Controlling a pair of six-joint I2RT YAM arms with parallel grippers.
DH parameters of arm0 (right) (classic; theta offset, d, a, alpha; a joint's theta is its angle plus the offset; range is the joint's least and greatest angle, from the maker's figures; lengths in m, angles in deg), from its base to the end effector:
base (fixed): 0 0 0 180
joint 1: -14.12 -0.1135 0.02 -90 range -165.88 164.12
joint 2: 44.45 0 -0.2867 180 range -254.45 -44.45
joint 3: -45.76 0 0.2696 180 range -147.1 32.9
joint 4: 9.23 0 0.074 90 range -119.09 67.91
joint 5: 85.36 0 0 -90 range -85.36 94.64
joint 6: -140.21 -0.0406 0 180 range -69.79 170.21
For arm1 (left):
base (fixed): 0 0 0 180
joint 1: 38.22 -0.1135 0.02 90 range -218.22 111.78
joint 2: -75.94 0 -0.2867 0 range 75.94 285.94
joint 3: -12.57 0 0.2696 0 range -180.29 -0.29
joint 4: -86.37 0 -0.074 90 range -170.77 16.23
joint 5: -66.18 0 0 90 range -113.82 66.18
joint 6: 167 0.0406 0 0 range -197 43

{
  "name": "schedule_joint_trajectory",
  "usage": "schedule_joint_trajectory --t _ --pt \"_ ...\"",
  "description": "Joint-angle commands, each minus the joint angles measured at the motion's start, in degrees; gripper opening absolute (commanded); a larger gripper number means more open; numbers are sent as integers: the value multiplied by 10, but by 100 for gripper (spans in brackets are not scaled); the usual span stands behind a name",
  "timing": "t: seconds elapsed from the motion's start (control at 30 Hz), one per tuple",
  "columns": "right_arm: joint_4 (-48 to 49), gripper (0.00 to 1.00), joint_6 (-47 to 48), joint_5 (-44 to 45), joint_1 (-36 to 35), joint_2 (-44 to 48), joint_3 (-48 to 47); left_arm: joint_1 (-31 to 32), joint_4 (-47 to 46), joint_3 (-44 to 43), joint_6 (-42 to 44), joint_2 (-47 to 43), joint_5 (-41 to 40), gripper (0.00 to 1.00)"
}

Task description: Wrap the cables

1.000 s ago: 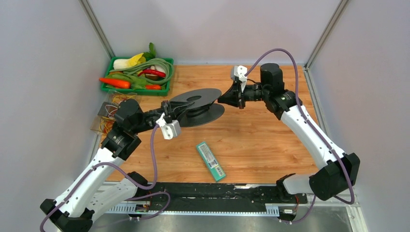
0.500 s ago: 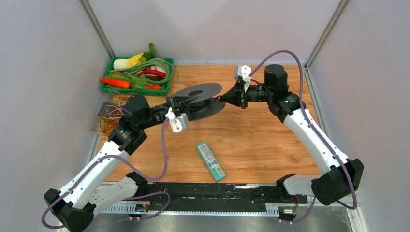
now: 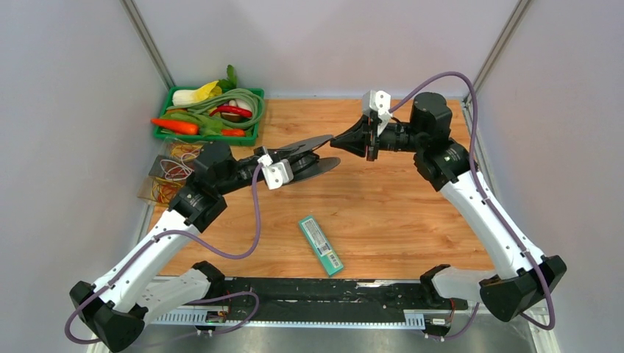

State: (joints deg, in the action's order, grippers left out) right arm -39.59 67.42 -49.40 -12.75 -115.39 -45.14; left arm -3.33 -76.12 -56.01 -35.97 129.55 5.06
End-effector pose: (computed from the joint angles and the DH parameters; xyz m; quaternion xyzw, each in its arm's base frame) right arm 0.2314 0.1541 0.4589 -0.5264 0.5253 0.3958 0.5388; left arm 0.1691 -0.1418 0.4091 0.5664 0.4457 -0.1441 0.6781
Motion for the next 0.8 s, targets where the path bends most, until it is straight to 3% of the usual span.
schedule_joint_trajectory --t 0.0,0.2,0.47,0.57,0.77 --pt "69 0 -60 -13 -5 23 -42 4 -10 -27 -24 4 -17 0" --pt "93 0 -82 -5 -12 27 -55 3 -10 -17 -19 9 -23 0" --pt "-1 0 -11 14 54 -3 -21 3 -31 -34 -89 -2 5 0" --pt "-23 0 -24 -18 98 -40 -26 2 -32 -65 -146 8 11 0" --pt "-24 0 -76 -104 136 -89 -48 -48 -43 -156 -396 68 69 0"
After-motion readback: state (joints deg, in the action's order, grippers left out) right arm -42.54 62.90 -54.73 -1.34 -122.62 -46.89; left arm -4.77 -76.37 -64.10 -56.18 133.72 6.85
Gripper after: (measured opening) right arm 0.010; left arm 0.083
